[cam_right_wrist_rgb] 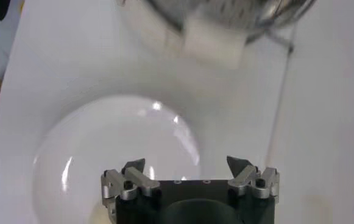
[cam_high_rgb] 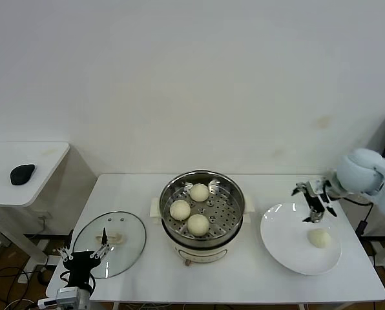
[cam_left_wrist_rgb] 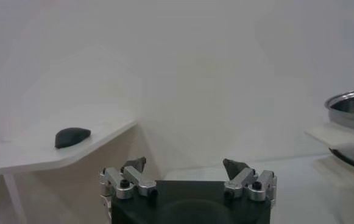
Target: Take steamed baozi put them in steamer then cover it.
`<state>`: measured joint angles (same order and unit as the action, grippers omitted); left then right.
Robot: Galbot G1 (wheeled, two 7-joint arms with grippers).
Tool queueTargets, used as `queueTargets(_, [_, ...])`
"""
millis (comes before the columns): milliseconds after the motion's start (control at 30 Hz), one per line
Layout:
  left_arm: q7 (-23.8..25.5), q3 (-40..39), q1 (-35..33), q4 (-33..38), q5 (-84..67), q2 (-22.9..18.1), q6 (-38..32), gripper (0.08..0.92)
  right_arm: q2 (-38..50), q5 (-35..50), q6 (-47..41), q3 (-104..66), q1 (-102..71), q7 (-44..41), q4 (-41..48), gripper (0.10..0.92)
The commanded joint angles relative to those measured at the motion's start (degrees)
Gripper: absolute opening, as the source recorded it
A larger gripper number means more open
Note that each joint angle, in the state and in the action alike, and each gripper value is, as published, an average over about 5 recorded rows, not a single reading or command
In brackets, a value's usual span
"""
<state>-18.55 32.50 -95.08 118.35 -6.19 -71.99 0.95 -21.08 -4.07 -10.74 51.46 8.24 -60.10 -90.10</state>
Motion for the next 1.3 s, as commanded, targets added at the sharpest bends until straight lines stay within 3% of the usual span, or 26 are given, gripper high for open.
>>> queueTargets(33, [0.00, 0.22, -0.28, 0.07, 0.29, -0.10, 0.11, 0.823, 0.97, -6.31, 4.29, -19.79, -23.42, 0.13, 8.09, 0.823])
queueTargets(933, [0.09, 0.78, -0.62, 0.37, 0.45, -0.27, 0.32, 0.823, -6.83, -12.20, 3.53, -25.48, -30.28, 3.24, 18.41, 0.813])
queueTargets(1300, [0.06, 0.82, -0.69, 0.49, 0.54, -0.30, 0.31, 0.823, -7.72, -12.39, 2.42, -24.81, -29.33, 2.91, 18.54, 0.639])
